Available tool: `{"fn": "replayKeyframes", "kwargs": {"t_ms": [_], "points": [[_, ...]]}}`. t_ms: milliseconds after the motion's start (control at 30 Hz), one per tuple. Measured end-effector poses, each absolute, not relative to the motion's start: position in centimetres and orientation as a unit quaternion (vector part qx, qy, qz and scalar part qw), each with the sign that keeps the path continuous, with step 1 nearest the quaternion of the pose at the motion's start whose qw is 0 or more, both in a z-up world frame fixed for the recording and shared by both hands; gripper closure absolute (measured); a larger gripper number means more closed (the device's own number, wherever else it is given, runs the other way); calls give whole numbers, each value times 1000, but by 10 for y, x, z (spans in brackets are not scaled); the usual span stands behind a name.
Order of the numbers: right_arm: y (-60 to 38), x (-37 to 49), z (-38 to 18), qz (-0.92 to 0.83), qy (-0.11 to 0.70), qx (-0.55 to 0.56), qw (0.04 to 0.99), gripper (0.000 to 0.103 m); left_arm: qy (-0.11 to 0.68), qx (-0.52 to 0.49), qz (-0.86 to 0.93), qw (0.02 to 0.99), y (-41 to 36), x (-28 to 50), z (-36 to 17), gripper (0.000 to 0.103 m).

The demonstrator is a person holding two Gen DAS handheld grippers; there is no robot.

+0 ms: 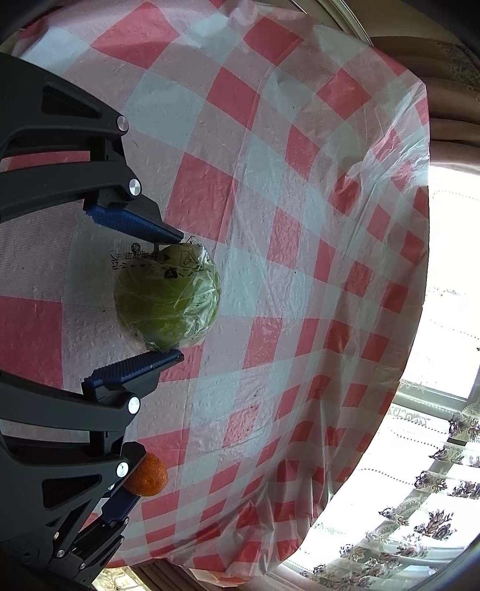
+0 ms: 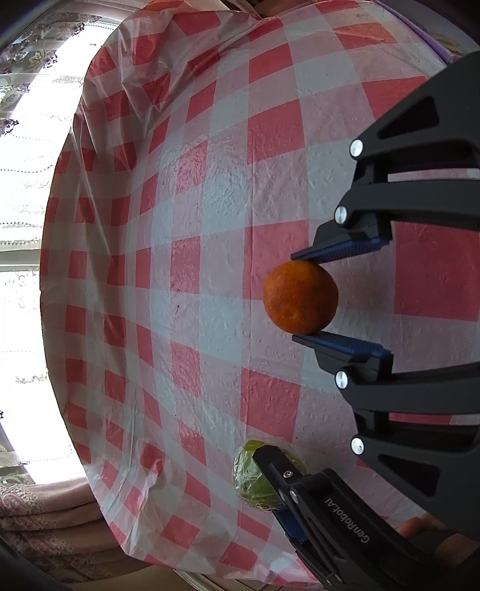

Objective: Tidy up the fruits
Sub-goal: 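Lift and carry the green bagged fruit and orange over into the white box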

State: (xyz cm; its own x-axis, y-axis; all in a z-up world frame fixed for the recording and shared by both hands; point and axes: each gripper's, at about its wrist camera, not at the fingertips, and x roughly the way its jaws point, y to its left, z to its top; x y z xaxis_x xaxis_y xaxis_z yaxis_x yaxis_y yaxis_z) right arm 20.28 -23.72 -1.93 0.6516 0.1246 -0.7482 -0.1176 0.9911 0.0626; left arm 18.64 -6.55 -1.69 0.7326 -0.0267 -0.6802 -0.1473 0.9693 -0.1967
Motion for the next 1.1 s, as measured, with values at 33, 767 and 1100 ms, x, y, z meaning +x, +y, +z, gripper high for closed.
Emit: {"fn": "replayKeyframes", "kwargs": {"t_ms": [33, 767, 1100], "points": [[-238, 201, -18, 66, 411, 5, 909, 66, 362, -118, 33, 924, -66, 185, -16, 46], [-260, 143, 0, 55, 390, 16, 919, 66, 337, -80, 19, 938, -87, 148, 7, 46], [-270, 118, 5, 48, 386, 13, 921, 66, 333, -57, 2, 941, -101, 127, 13, 46]]}}
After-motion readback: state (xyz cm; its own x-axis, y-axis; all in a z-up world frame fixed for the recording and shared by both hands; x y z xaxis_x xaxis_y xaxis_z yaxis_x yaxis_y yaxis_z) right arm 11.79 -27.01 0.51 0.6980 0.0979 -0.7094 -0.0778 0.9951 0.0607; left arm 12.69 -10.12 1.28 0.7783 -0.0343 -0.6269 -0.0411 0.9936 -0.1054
